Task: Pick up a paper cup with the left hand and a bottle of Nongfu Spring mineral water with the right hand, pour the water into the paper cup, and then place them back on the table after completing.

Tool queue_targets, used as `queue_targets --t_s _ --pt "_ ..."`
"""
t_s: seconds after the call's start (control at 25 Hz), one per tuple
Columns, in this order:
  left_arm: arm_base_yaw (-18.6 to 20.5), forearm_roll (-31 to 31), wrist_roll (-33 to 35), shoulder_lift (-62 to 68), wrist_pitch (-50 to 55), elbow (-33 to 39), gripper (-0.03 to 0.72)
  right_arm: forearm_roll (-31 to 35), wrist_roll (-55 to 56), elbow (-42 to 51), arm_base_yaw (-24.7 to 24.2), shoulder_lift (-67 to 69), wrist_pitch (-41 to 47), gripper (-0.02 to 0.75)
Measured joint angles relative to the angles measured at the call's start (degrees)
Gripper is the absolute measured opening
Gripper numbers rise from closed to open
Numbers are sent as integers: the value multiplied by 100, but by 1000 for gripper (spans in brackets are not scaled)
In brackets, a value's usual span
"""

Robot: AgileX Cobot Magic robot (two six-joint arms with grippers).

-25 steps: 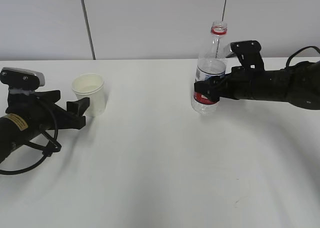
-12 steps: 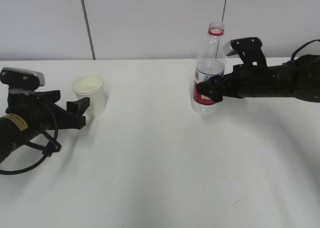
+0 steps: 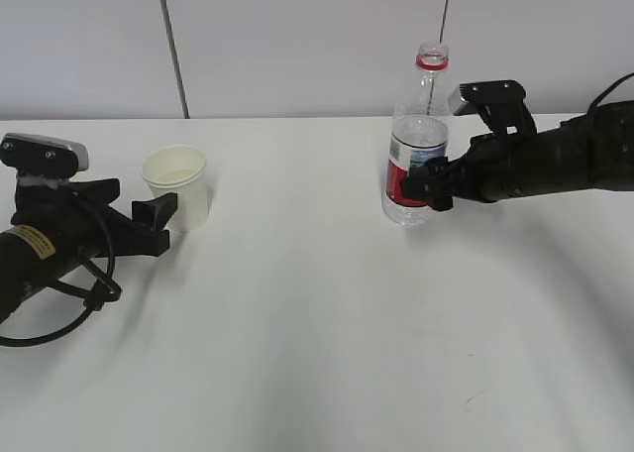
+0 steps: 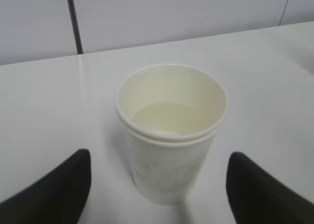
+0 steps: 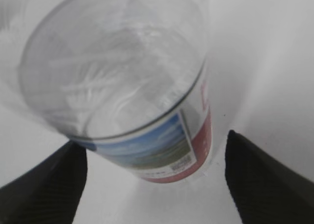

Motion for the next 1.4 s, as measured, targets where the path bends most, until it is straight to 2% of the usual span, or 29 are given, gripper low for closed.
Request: queue_targets --t_s 0.36,0.6,0.8,1.24,1.4 --pt "0 0 0 0 0 0 522 -1585 1394 0 0 -137 0 587" --pt "0 0 0 -34 48 0 522 -2562 2540 0 0 -300 0 575" --pt "0 5 0 -238 264 5 522 -2683 3085 0 0 -541 0 575" --pt "0 48 0 -725 1003 67 522 -2725 3158 419 -24 -1216 -33 574" --pt "0 53 -96 -1058 1510 72 522 -2725 3172 578 -181 -1704 -46 574"
